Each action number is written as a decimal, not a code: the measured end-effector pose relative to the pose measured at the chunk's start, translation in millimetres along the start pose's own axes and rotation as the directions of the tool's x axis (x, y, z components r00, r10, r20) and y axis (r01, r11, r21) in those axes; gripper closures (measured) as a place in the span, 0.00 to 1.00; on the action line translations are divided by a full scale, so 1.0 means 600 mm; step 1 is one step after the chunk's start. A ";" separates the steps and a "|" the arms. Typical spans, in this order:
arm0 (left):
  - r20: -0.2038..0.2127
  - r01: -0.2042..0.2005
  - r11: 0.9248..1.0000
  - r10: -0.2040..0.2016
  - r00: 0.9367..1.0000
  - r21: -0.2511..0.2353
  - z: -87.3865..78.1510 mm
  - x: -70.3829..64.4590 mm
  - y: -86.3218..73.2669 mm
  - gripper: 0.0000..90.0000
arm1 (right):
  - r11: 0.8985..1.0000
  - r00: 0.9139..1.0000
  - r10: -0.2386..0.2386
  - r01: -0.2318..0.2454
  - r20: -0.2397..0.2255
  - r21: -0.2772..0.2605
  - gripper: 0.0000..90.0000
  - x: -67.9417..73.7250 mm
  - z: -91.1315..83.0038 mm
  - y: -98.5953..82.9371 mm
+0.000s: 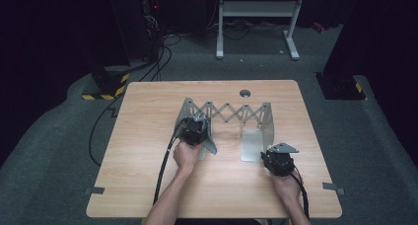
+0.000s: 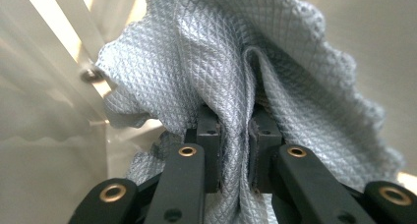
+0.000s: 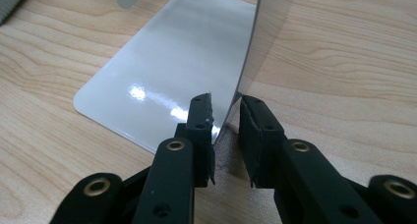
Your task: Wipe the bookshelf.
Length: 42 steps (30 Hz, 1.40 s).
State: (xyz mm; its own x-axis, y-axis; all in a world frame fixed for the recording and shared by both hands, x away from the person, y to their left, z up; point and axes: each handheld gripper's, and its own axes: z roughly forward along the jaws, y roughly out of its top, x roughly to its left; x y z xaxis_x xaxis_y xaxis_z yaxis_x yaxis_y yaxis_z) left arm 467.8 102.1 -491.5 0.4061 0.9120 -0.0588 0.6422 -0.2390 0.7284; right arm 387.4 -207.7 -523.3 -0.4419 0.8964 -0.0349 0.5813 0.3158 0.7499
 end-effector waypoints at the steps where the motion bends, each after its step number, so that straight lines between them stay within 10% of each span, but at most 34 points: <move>1: 0.002 0.000 1.000 0.000 1.000 -0.006 -0.004 -0.001 0.002 0.88 | 1.000 1.000 0.000 0.000 0.000 0.000 0.84 0.000 0.000 0.000; 13: -0.011 -0.029 0.998 0.029 1.000 -0.060 -0.051 -0.008 -0.033 0.88 | 1.000 1.000 0.000 0.000 0.000 0.000 0.84 0.000 0.000 0.000; 28: -0.056 -0.006 1.000 0.005 0.998 -0.009 -0.066 0.005 -0.120 0.88 | 1.000 1.000 -0.002 0.002 0.003 0.000 0.84 0.001 0.000 0.000; 42: -0.059 0.006 0.997 -0.011 0.998 -0.076 -0.099 0.012 -0.115 0.88 | 1.000 1.000 -0.003 0.003 0.003 0.000 0.84 0.001 0.000 0.000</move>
State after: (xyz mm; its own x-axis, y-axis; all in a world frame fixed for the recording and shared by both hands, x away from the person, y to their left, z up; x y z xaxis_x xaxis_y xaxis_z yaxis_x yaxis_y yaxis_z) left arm 387.9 145.2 -501.8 0.3601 0.9326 -0.0265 0.5935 -0.2070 0.7778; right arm 387.0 -206.9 -523.3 -0.4412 0.8965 -0.0390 0.5801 0.3181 0.7499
